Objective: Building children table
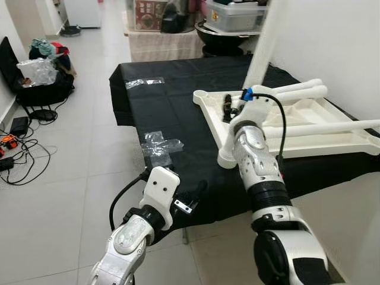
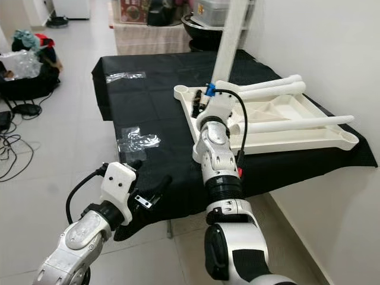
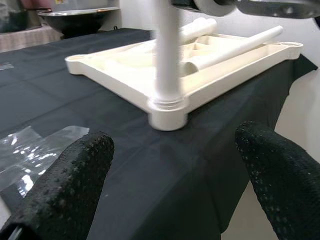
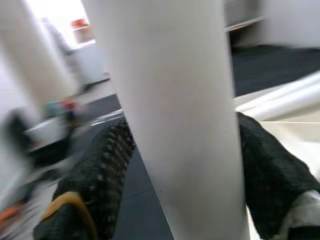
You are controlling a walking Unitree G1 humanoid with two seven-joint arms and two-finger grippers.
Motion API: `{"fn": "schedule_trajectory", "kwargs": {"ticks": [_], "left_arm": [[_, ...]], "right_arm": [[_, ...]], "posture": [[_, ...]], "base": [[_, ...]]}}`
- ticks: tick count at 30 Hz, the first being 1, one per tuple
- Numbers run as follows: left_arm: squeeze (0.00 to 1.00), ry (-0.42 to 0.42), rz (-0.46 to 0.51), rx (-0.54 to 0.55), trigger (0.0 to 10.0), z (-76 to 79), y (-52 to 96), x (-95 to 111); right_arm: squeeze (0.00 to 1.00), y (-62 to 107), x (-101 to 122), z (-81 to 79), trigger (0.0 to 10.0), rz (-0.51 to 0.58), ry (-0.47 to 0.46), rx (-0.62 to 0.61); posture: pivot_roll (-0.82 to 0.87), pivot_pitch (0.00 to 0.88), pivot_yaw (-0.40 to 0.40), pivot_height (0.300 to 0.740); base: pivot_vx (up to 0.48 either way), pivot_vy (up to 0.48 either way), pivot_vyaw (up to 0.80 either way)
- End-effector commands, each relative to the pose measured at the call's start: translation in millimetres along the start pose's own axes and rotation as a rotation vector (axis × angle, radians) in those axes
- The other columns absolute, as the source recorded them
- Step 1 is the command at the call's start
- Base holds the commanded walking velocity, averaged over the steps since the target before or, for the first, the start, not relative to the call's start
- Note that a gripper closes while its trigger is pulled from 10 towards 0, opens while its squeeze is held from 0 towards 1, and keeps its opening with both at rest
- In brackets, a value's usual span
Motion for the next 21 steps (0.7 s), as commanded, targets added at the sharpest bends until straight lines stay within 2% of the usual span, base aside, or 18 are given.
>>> {"fn": "schedule_trajectory", "kwargs": {"ticks": [1, 2, 4, 6, 8, 9, 14, 17, 21], "left_arm": [[0.0, 0.001, -0.014, 0.003, 10.0, 0.4, -1.4, -3.2], [0.0, 0.001, -0.014, 0.003, 10.0, 0.4, -1.4, -3.2], [0.0, 0.0, -0.017, 0.001, 10.0, 1.4, -0.8, -3.9], [0.0, 0.0, -0.017, 0.001, 10.0, 1.4, -0.8, -3.9], [0.0, 0.0, -0.017, 0.0, 10.0, 2.1, 0.0, -4.2], [0.0, 0.0, -0.017, 0.0, 10.0, 2.0, 0.4, -4.2], [0.0, -0.004, -0.019, 0.002, 10.0, 1.1, 2.2, -5.4], [0.0, -0.007, -0.019, -0.003, 10.0, 1.2, 1.9, -5.3], [0.0, -0.007, -0.016, -0.004, 10.0, 0.8, 0.5, -4.4]], "right_arm": [[0.0, 2.8, -6.5, -34.3, 10.0, -0.047, -0.006, 0.327], [0.0, 2.8, -6.5, -34.3, 10.0, -0.047, -0.006, 0.327], [0.0, 12.8, -11.6, -33.4, 10.0, -0.07, 0.044, 0.548], [0.0, 12.8, -11.6, -33.4, 10.0, -0.07, 0.044, 0.548], [0.0, 22.9, -16.5, -25.5, 10.0, -0.111, 0.085, 0.729], [0.0, 24.9, -16.8, -21.9, 10.0, -0.125, 0.089, 0.772], [0.0, 23.6, -10.8, -19.1, 10.0, -0.117, 0.134, 0.832], [0.0, 15.9, -4.2, -25.5, 10.0, -0.092, 0.137, 0.811], [0.0, 13.7, -4.6, -34.4, 10.0, -0.09, 0.137, 0.823]], "posture": [[0.02, 0.036, -0.077, 0.74], [0.02, 0.036, -0.077, 0.74], [0.02, 0.029, -0.081, 0.74], [0.02, 0.029, -0.081, 0.74], [0.03, 0.017, -0.086, 0.74], [0.03, 0.017, -0.086, 0.74], [0.03, 0.003, -0.082, 0.74], [0.03, 0.01, -0.082, 0.74], [0.03, 0.011, -0.079, 0.74]], "base": [[0.0, 0.0, 0.0], [0.0, 0.0, 0.0], [0.0, 0.0, 0.0], [0.0, 0.0, 0.0], [0.0, 0.0, 0.0], [0.0, 0.0, 0.0], [0.0, 0.0, 0.0], [0.0, 0.0, 0.0], [0.0, 0.0, 0.0]]}}
Point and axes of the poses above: a point about 5 cm out from each wrist's last joint towards the gripper, its own y axis pointing back from the gripper into the wrist, its own x axis along the axis of the wrist's last joint, z = x × y, the point moved 1 cm from there along -y, pointing out of the wrist towards the gripper, and after that the axes turned 4 degrees about y, right-handed, at the moved point
